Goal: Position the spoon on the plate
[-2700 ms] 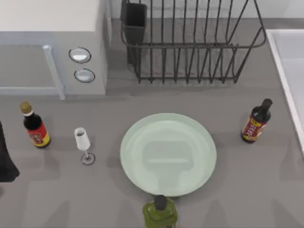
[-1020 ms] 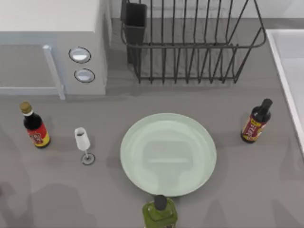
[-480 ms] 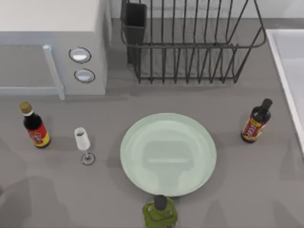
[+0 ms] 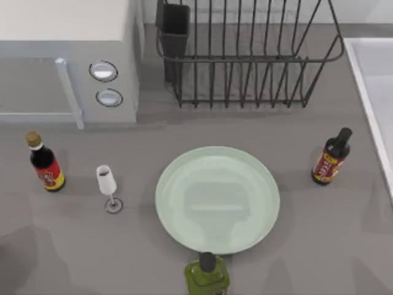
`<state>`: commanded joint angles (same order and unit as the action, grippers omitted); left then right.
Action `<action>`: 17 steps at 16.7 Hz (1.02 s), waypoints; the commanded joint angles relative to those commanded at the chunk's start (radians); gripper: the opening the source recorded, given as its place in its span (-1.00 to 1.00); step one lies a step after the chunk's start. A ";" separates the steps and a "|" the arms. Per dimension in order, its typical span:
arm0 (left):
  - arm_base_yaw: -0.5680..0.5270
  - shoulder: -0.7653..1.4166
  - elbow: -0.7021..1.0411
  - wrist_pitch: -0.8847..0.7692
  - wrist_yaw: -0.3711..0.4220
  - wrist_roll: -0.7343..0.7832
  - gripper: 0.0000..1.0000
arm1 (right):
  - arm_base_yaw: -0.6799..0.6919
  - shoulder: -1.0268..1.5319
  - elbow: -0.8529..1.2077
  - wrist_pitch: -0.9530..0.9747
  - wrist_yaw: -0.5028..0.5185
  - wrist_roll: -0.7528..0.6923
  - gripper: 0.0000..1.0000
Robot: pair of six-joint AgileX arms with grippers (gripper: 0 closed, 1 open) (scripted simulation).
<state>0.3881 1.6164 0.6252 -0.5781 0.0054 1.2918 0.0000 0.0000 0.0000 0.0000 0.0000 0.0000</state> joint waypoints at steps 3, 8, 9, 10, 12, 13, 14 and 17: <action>0.000 0.000 0.000 0.000 0.000 0.000 0.85 | 0.000 0.000 0.000 0.000 0.000 0.000 1.00; 0.000 0.000 0.000 0.000 0.000 0.000 0.10 | 0.000 0.000 0.000 0.000 0.000 0.000 1.00; 0.000 0.000 0.000 0.000 0.000 0.000 -0.06 | 0.000 0.000 0.000 0.000 0.000 0.000 1.00; 0.000 0.000 0.000 0.000 0.000 0.000 -0.21 | 0.000 0.000 0.000 0.000 0.000 0.000 1.00; 0.000 0.000 0.000 0.000 0.000 0.000 -0.51 | 0.000 0.000 0.000 0.000 0.000 0.000 1.00; 0.000 0.000 0.000 0.000 0.000 0.000 -0.66 | 0.000 0.000 0.000 0.000 0.000 0.000 1.00; 0.000 0.000 0.000 0.000 0.000 0.000 -0.81 | 0.000 0.000 0.000 0.000 0.000 0.000 1.00; 0.000 0.000 0.000 0.000 0.000 0.000 -1.00 | 0.000 0.000 0.000 0.000 0.000 0.000 1.00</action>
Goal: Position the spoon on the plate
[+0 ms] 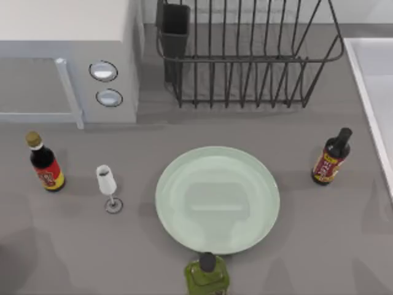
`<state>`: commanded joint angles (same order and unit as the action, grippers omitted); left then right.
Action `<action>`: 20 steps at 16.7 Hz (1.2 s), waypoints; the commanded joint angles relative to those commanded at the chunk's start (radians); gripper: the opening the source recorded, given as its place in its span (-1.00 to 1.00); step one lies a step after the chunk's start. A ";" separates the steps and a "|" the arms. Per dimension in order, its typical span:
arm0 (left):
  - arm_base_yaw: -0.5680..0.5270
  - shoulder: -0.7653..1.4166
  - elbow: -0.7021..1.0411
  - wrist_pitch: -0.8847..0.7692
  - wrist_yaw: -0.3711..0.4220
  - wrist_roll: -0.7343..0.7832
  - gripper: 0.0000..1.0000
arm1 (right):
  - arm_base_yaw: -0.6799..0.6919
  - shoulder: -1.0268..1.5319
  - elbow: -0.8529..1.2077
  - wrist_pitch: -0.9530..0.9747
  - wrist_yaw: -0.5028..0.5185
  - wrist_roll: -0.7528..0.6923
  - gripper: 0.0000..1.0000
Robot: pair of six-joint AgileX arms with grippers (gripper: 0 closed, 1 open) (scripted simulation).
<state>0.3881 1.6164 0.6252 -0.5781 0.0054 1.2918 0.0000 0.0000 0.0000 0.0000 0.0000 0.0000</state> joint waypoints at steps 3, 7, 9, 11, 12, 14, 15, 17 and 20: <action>0.000 0.000 0.000 0.000 0.000 0.000 -1.00 | 0.000 0.000 0.000 0.000 0.000 0.000 1.00; -0.002 -0.068 0.042 -0.107 0.008 -0.027 -1.00 | 0.000 0.000 0.000 0.000 0.000 0.000 1.00; -0.001 -0.073 0.055 -0.123 0.008 -0.026 -1.00 | 0.000 0.000 0.000 0.000 0.000 0.000 1.00; 0.000 -0.093 0.096 -0.181 0.008 -0.023 -1.00 | 0.000 0.000 0.000 0.000 0.000 0.000 1.00; 0.000 -0.108 0.123 -0.225 0.008 -0.022 -1.00 | 0.000 0.000 0.000 0.000 0.000 0.000 1.00; -0.002 -0.145 0.183 -0.342 0.008 -0.023 -1.00 | 0.000 0.000 0.000 0.000 0.000 0.000 1.00; -0.003 -0.164 0.214 -0.404 0.008 -0.023 -1.00 | 0.000 0.000 0.000 0.000 0.000 0.000 1.00; -0.004 -0.203 0.272 -0.498 0.008 -0.027 -1.00 | 0.000 0.000 0.000 0.000 0.000 0.000 1.00; -0.006 -0.243 0.322 -0.563 0.008 -0.034 -1.00 | 0.000 0.000 0.000 0.000 0.000 0.000 1.00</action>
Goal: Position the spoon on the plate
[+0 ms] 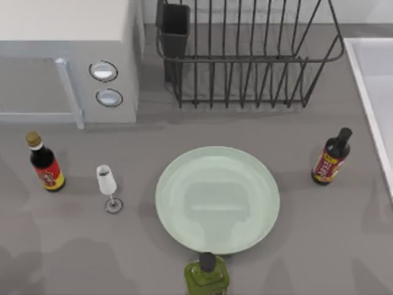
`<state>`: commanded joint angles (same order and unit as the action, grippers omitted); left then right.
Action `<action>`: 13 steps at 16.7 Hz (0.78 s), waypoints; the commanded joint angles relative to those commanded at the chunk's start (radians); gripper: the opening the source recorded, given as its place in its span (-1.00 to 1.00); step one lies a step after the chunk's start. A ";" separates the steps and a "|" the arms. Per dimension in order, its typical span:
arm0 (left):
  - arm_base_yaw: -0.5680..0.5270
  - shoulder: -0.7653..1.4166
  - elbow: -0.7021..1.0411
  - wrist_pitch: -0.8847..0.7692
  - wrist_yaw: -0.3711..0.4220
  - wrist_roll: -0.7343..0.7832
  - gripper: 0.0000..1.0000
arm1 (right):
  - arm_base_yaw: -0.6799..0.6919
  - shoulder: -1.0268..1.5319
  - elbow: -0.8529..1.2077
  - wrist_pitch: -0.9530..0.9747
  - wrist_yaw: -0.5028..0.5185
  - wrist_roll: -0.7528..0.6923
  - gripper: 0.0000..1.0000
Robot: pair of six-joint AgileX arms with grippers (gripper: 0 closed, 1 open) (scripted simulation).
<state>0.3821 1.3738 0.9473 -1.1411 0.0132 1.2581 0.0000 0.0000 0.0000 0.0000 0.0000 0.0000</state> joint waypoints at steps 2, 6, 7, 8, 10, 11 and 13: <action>0.000 -0.001 0.001 -0.002 0.000 0.000 -1.00 | 0.000 0.000 0.000 0.000 0.000 0.000 1.00; -0.008 0.005 0.009 -0.002 -0.006 -0.001 -1.00 | 0.000 0.000 0.000 0.000 0.000 0.000 1.00; -0.028 0.009 0.027 -0.008 -0.016 -0.007 -1.00 | 0.000 0.000 0.000 0.000 0.000 0.000 1.00; -0.056 0.016 0.052 -0.017 -0.029 -0.015 -1.00 | 0.000 0.000 0.000 0.000 0.000 0.000 1.00; -0.138 0.043 0.120 -0.037 -0.054 -0.039 -1.00 | 0.000 0.000 0.000 0.000 0.000 0.000 1.00; -0.191 0.064 0.161 -0.048 -0.064 -0.055 -1.00 | 0.000 0.000 0.000 0.000 0.000 0.000 1.00; -0.315 0.123 0.250 -0.072 -0.073 -0.093 -1.00 | 0.000 0.000 0.000 0.000 0.000 0.000 1.00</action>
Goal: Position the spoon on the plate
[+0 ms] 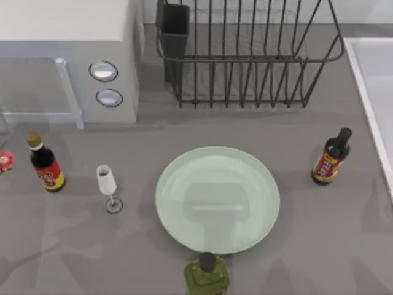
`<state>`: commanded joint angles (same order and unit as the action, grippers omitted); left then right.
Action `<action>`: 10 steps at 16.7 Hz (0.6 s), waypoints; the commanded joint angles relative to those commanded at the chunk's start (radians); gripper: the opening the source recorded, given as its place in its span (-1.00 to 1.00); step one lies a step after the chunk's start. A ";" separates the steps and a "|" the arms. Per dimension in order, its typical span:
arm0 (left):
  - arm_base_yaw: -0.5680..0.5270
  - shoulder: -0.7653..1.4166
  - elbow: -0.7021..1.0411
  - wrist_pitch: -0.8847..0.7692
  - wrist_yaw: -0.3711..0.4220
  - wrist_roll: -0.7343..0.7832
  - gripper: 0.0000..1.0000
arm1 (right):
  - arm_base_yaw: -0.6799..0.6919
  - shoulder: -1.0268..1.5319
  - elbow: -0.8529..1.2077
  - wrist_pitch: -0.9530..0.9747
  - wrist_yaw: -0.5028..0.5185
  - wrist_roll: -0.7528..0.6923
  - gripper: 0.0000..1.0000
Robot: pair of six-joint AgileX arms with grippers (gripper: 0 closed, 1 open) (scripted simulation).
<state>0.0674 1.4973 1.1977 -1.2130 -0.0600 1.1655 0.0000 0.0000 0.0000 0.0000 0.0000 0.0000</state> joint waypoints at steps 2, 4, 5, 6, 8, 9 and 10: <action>-0.143 0.076 0.101 -0.028 0.005 -0.043 -1.00 | 0.000 0.000 0.000 0.000 0.000 0.000 1.00; -0.293 0.162 0.207 -0.059 0.024 -0.090 -1.00 | 0.000 0.000 0.000 0.000 0.000 0.000 1.00; -0.367 0.206 0.261 -0.072 0.036 -0.114 -1.00 | 0.000 0.000 0.000 0.000 0.000 0.000 1.00; -0.441 0.250 0.315 -0.082 0.048 -0.139 -1.00 | 0.000 0.000 0.000 0.000 0.000 0.000 1.00; -0.580 0.340 0.419 -0.092 0.070 -0.188 -1.00 | 0.000 0.000 0.000 0.000 0.000 0.000 1.00; -0.642 0.385 0.468 -0.091 0.078 -0.213 -1.00 | 0.000 0.000 0.000 0.000 0.000 0.000 1.00; -0.699 0.430 0.514 -0.088 0.084 -0.237 -1.00 | 0.000 0.000 0.000 0.000 0.000 0.000 1.00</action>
<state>-0.6314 1.9270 1.7118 -1.3006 0.0237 0.9282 0.0000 0.0000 0.0000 0.0000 0.0000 0.0000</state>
